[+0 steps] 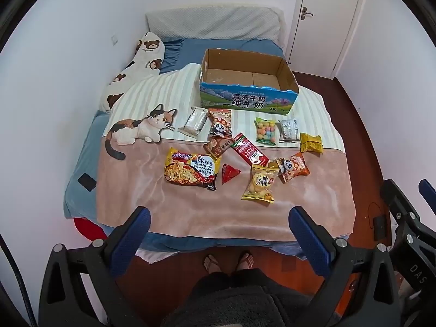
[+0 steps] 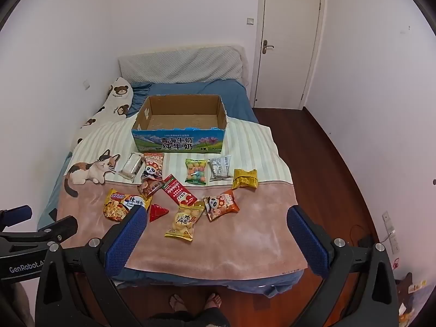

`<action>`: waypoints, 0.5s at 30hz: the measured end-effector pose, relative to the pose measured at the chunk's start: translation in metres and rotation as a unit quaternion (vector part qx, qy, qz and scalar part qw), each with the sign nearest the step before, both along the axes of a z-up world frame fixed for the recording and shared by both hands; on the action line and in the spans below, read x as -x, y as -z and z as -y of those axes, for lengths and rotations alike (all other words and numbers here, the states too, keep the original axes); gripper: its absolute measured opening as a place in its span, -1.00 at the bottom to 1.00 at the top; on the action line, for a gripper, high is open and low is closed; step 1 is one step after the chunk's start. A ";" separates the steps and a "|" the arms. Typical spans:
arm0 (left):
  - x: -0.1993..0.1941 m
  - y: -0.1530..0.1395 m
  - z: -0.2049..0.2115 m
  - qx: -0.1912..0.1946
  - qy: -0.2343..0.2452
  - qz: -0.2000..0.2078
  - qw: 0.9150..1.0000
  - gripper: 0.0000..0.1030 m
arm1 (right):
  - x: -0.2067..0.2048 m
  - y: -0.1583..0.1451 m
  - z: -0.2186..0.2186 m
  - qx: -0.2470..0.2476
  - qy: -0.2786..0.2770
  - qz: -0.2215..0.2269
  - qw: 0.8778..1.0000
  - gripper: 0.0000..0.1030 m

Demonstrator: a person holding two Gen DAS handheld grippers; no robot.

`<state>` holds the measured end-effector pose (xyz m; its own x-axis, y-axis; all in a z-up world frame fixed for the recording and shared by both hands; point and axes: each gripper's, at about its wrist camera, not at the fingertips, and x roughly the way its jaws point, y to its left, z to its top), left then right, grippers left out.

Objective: Organize snacks

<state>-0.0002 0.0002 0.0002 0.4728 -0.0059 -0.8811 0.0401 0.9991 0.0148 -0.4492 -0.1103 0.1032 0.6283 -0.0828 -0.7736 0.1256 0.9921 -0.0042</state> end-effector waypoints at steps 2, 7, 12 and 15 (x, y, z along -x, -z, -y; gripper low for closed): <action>0.000 0.000 0.000 0.001 -0.002 0.001 1.000 1.00 | 0.001 0.000 -0.001 0.002 -0.001 0.001 1.000 1.00; 0.001 -0.004 -0.001 0.002 -0.003 0.000 1.000 1.00 | 0.001 -0.001 -0.002 -0.003 -0.002 0.000 1.000 1.00; -0.003 -0.003 -0.002 0.001 -0.002 0.000 1.000 1.00 | 0.000 -0.003 0.001 -0.008 -0.003 0.000 1.000 1.00; -0.005 -0.003 -0.002 0.002 -0.005 0.001 1.000 1.00 | -0.002 -0.001 0.000 -0.007 -0.005 0.000 1.000 1.00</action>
<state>0.0051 0.0018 0.0036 0.4745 -0.0055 -0.8802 0.0311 0.9995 0.0105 -0.4469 -0.1103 0.1038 0.6289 -0.0660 -0.7747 0.1163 0.9932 0.0099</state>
